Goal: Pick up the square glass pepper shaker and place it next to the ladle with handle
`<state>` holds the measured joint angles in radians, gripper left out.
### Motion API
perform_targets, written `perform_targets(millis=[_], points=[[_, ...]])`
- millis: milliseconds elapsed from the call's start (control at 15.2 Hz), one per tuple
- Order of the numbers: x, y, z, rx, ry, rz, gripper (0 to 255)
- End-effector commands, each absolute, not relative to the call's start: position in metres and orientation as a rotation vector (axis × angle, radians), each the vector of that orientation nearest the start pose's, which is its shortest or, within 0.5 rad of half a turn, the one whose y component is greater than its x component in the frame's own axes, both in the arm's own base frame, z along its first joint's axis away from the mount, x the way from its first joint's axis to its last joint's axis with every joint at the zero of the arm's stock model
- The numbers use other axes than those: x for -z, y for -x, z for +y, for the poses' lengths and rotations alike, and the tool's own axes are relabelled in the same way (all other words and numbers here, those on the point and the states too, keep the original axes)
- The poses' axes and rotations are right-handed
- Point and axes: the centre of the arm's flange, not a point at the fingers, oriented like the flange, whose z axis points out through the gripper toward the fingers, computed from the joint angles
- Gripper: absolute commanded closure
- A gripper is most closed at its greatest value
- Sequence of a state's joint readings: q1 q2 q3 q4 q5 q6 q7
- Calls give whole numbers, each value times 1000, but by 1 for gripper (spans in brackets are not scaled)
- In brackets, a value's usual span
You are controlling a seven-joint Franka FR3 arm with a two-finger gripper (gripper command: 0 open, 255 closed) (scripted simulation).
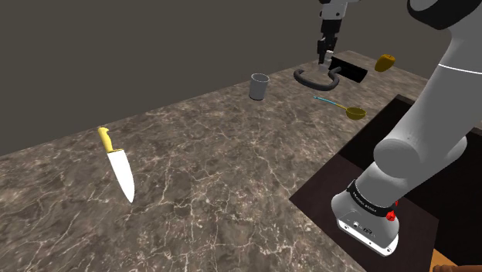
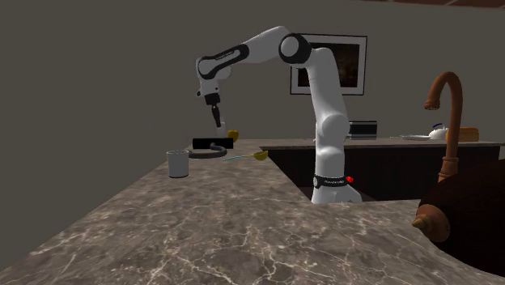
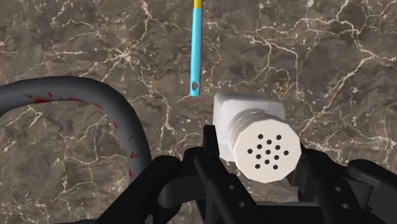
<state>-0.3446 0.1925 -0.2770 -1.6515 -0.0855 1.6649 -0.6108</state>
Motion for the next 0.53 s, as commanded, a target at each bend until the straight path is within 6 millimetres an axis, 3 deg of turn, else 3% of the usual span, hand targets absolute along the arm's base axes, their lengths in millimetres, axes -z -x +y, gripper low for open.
perform_targets(millis=[0,462], points=[[-477,-490,-349,-345,3135,-9,255],[-440,-490,-349,-345,3135,-9,255]])
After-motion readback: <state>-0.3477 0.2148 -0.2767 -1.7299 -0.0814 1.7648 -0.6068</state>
